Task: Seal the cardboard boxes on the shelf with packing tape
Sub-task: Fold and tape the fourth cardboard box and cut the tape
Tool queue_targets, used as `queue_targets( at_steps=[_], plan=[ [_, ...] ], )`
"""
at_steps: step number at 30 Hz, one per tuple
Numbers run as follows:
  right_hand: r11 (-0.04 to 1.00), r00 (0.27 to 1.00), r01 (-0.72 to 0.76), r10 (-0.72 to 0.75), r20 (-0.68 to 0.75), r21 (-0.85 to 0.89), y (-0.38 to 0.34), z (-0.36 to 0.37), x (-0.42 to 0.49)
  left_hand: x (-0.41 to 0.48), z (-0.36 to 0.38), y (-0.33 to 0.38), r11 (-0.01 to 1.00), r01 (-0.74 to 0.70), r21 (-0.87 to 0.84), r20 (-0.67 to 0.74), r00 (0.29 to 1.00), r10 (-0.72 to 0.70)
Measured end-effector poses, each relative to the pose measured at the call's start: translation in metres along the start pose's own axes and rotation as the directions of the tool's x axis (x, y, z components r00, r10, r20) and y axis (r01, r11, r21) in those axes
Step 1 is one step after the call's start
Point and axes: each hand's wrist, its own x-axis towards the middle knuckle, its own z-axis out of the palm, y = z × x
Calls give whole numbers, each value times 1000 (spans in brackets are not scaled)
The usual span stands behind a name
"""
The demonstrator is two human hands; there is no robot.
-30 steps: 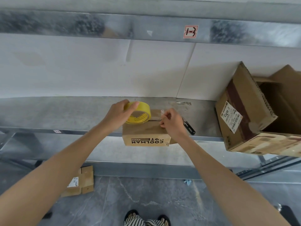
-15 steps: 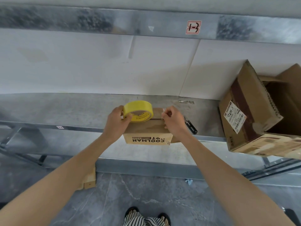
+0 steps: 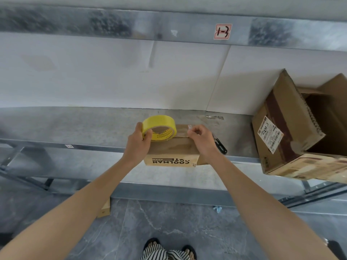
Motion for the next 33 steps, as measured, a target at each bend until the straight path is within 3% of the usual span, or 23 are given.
queue_targets(
  at_steps=[12,27,33],
  plan=[
    [1000,997,-13,13,-74,4,-16,-3,24,33,-1,20,999,1,-37,-16,1000,-2],
    [985,977,161,-150,-154,58,-72,-15,51,74,-13,53,982,-146,-118,-153,980,128],
    [994,983,111,-106,-148,25,-51,-8,51,63,-1,35,983,-117,-141,-102,989,104]
  ],
)
